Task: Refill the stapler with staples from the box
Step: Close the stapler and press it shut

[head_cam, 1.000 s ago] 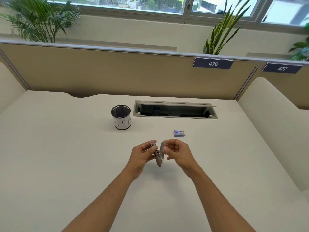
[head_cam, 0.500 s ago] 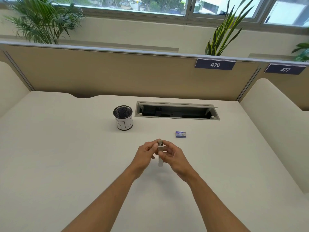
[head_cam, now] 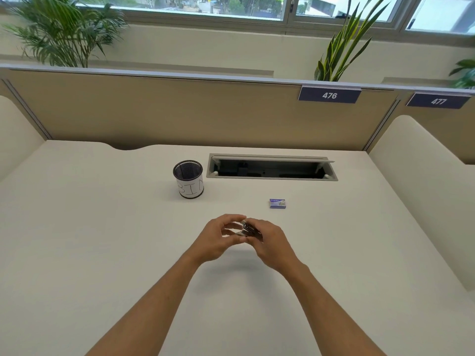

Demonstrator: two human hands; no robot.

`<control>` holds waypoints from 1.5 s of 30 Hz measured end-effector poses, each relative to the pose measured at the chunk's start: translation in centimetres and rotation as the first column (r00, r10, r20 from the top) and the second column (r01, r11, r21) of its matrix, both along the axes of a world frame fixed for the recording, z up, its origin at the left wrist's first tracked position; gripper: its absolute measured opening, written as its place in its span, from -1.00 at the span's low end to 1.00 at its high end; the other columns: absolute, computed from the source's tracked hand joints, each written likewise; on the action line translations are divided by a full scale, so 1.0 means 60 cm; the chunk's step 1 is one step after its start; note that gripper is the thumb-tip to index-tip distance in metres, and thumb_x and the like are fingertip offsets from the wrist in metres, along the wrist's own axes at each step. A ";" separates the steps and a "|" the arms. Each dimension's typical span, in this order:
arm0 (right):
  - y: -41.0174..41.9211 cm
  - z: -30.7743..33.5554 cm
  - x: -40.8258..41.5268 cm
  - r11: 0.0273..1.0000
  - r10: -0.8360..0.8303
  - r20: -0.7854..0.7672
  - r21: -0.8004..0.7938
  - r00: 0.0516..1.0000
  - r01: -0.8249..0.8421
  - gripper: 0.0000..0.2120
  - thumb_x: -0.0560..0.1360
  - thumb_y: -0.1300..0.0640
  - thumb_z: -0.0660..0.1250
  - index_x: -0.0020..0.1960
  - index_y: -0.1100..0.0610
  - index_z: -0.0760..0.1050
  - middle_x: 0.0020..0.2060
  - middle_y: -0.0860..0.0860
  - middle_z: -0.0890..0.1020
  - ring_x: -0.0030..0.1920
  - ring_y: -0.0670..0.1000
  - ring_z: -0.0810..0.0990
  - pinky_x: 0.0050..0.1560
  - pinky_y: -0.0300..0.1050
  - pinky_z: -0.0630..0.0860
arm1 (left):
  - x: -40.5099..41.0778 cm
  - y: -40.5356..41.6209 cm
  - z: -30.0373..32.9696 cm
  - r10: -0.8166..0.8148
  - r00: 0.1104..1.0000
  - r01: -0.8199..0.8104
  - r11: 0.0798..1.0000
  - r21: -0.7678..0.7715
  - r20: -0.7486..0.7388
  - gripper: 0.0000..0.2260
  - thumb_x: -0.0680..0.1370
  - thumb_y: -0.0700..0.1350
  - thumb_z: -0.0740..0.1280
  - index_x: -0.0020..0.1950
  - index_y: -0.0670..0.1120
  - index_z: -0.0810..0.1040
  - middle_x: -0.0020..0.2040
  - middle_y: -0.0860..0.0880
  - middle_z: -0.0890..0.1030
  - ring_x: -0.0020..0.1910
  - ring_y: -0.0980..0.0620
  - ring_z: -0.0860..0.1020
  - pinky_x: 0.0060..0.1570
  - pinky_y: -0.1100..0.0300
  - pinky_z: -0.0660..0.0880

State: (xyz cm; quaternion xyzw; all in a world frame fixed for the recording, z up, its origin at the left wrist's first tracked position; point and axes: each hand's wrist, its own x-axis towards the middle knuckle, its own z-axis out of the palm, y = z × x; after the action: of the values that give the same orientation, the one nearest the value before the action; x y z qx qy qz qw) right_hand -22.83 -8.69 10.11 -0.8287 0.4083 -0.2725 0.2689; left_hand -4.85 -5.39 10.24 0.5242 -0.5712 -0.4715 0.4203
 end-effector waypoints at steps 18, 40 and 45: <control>0.008 0.005 -0.001 0.991 0.029 -0.083 -0.125 0.996 -0.039 -0.76 0.54 0.22 0.34 0.21 0.14 0.52 -0.03 0.07 0.69 -0.07 0.09 0.56 -0.07 -0.22 0.40 | 0.000 0.004 -0.021 0.113 0.990 -0.099 0.983 -0.154 0.089 -0.67 0.36 -0.20 0.56 0.07 0.04 0.63 -0.02 0.10 0.70 0.02 0.13 0.65 0.11 0.31 0.51; 0.003 0.000 0.006 0.973 0.011 -0.119 -0.230 0.993 -0.038 -0.73 0.51 0.30 0.37 0.21 0.22 0.51 -0.04 0.12 0.70 -0.09 0.13 0.58 -0.06 -0.13 0.47 | -0.003 -0.002 -0.021 0.138 0.986 -0.118 0.975 -0.187 0.094 -0.70 0.38 -0.18 0.54 0.08 -0.02 0.62 0.01 0.06 0.69 0.04 0.09 0.64 0.12 0.27 0.53; 0.002 0.000 0.007 0.971 0.007 -0.119 -0.235 0.993 -0.035 -0.75 0.51 0.30 0.36 0.19 0.21 0.51 -0.05 0.10 0.69 -0.09 0.12 0.57 -0.09 -0.15 0.44 | -0.002 -0.001 -0.023 0.137 0.987 -0.121 0.977 -0.178 0.085 -0.70 0.38 -0.18 0.54 0.07 0.00 0.61 0.01 0.07 0.69 0.04 0.09 0.64 0.12 0.26 0.53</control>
State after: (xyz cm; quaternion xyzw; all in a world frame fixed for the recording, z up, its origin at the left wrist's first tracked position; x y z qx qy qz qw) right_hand -22.39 -8.56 10.09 -0.8736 0.3794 -0.2673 0.1467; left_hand -4.99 -5.46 8.87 0.5442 -0.5941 -0.3663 0.4656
